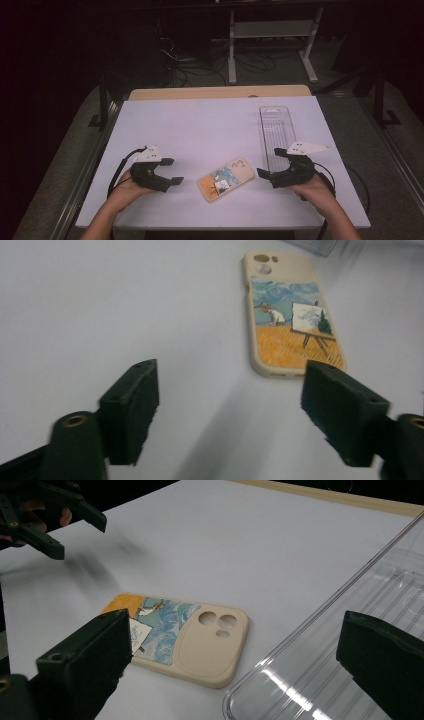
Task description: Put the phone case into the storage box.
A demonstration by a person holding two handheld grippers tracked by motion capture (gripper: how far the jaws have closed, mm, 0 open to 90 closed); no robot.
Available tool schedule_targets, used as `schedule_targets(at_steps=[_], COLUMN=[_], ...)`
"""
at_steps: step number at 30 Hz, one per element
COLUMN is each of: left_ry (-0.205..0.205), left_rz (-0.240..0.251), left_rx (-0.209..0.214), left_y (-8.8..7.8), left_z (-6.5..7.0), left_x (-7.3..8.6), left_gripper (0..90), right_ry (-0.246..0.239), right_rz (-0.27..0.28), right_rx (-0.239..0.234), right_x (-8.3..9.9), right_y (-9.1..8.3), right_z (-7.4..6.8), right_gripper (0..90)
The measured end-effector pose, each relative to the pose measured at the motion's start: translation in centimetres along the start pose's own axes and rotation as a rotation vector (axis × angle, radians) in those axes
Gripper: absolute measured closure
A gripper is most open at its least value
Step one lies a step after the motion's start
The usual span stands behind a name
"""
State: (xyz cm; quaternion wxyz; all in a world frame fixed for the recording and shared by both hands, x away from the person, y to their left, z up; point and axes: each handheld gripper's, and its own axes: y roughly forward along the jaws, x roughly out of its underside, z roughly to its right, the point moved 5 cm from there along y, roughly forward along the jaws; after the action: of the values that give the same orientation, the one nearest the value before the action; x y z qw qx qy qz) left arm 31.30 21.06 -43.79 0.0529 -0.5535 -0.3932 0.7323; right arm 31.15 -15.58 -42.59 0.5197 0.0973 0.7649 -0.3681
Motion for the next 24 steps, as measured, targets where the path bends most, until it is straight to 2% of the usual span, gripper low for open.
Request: schedule_targets(at_steps=[1,4,6,11,15,24], left_ry=[-0.007,-0.003,0.008,-0.003,-0.004,-0.004], left_rz=[0.01,0.013,0.012,0.026,0.004,-0.002], left_rx=[-0.011,-0.018,-0.021,-0.022,-0.017,-0.02], left_y=[-0.16,-0.23,-0.26,-0.39,-0.25,-0.32], left_z=[0.09,0.25,0.28,0.11,0.02,-0.05], left_x=[0.34,0.65,0.87,0.89,1.09,1.01], left_gripper=[12.1,1.6,0.0,0.0,0.0,0.0], right_ry=[-0.001,-0.002,-0.001,-0.005,-0.005,-0.009], right_rz=[-0.001,-0.001,-0.001,-0.003,-0.003,-0.004], right_rx=[0.001,0.002,0.002,0.005,0.005,0.007], right_x=[0.01,0.0,0.0,0.02,0.02,0.03], right_y=[0.0,0.01,0.01,0.0,0.01,0.02], right_z=[0.0,-0.01,-0.01,-0.01,0.0,-0.03], right_gripper=[1.0,1.0,1.0,1.0,1.0,1.0])
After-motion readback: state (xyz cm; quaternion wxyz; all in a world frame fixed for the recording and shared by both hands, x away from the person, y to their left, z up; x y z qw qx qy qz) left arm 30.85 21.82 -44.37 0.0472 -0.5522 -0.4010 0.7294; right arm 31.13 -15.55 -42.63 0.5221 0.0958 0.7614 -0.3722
